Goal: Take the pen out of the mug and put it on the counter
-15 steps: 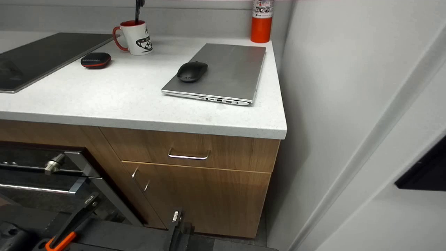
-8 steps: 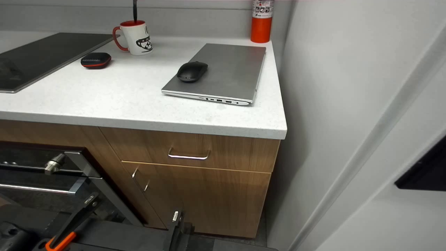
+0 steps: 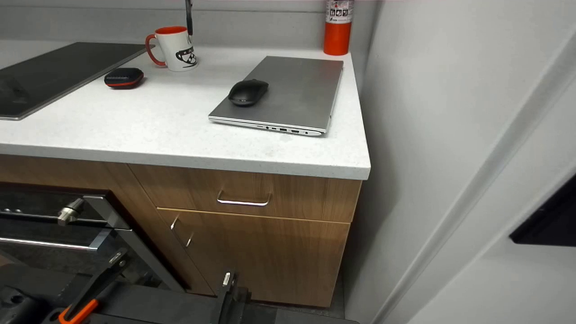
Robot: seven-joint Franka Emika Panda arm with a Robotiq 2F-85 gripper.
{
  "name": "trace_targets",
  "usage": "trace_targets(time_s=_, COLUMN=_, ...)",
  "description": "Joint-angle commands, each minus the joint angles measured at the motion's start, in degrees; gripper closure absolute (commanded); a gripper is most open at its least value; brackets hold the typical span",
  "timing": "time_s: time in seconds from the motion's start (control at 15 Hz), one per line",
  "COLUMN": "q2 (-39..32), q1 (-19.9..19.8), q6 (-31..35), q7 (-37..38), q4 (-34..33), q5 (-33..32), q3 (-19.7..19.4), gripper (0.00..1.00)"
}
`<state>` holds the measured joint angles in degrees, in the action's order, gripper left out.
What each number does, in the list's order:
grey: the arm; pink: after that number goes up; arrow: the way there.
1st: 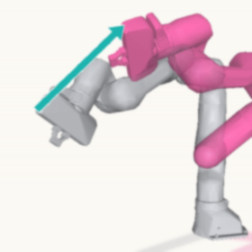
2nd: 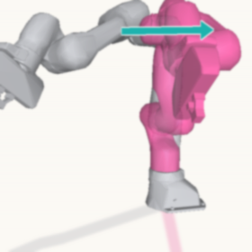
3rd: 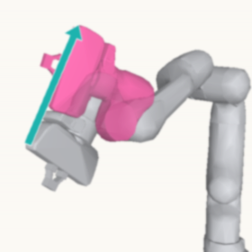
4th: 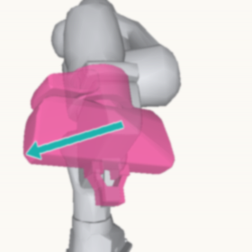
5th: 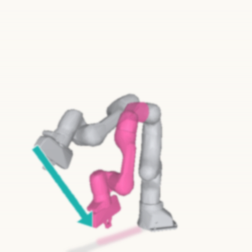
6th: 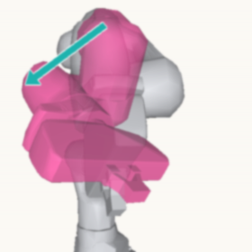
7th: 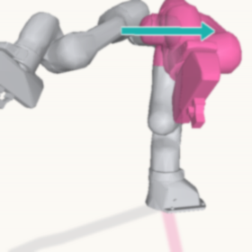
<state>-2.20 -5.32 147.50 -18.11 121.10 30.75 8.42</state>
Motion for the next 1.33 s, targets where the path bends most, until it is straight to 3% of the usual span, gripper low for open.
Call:
trace_targets(time_s=0.0, q2=2.68, q1=2.07, q6=1.30, q7=1.28, q4=4.74, q5=-0.56, q3=-3.29, gripper=0.98)
trace_targets(time_s=0.53, q2=-3.92, q1=3.34, q6=2.96, q7=-0.33, q4=4.94, q5=1.49, q3=-3.61, gripper=0.98)
trace_targets(time_s=0.93, q2=-7.87, q1=3.80, q6=0.18, q7=4.39, q4=4.64, q5=-7.15, q3=-4.00, gripper=0.98)
trace_targets(time_s=1.0, q2=-8.35, q1=3.94, q6=-0.17, q7=5.88, q4=4.61, q5=-9.38, q3=-4.22, gripper=0.68)
trace_targets(time_s=1.07, q2=-8.60, q1=3.93, q6=-0.44, q7=6.71, q4=4.56, q5=-10.88, q3=-4.32, gripper=0.68)
trace_targets(time_s=1.27, q2=-8.57, q1=3.78, q6=-1.13, q7=9.30, q4=4.45, q5=-14.67, q3=-4.73, gripper=0.45)
